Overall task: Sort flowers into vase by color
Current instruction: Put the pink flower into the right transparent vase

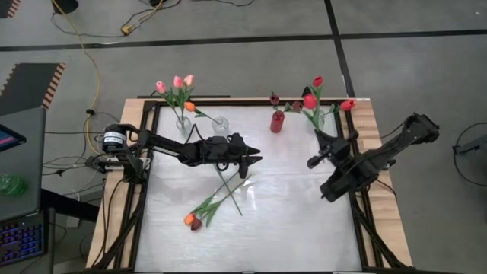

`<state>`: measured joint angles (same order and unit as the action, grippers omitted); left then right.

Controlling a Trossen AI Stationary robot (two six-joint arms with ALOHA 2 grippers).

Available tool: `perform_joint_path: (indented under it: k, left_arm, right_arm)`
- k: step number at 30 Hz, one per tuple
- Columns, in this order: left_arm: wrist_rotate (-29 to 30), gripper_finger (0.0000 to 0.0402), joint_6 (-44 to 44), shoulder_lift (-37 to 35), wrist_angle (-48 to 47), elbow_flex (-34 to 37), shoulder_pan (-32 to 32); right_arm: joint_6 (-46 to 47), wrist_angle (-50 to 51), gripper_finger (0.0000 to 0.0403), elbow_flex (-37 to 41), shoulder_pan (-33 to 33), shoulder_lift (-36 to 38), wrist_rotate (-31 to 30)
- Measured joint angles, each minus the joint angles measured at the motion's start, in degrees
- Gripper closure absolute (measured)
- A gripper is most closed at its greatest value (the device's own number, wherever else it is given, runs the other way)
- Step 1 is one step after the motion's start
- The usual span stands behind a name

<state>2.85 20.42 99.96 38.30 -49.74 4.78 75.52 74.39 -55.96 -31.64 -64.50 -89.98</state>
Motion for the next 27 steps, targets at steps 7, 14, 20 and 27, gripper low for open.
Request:
perform_joint_path:
  k: [7,14,20,27]
  left_arm:
    - [0.0,0.0267,0.01,0.0,0.0,0.0,0.0]
    - [0.0,0.0267,-0.69,0.0,0.07,0.0,0.0]
    - [0.5,0.0267,-0.25,0.0,0.13,0.0,0.0]
    - [0.59,0.0267,-0.21,0.0,0.18,0.0,0.0]
  right_arm:
    - [-2.41,-4.22,0.0374,-0.84,0.33,-1.76,-0.02]
    - [-7.27,-3.24,0.0374,-2.45,1.11,1.5,-0.23]
    - [-17.85,-3.11,0.0374,-4.66,4.59,3.63,2.1]
    - [-37.92,-3.77,0.0374,-13.16,9.86,7.38,5.89]
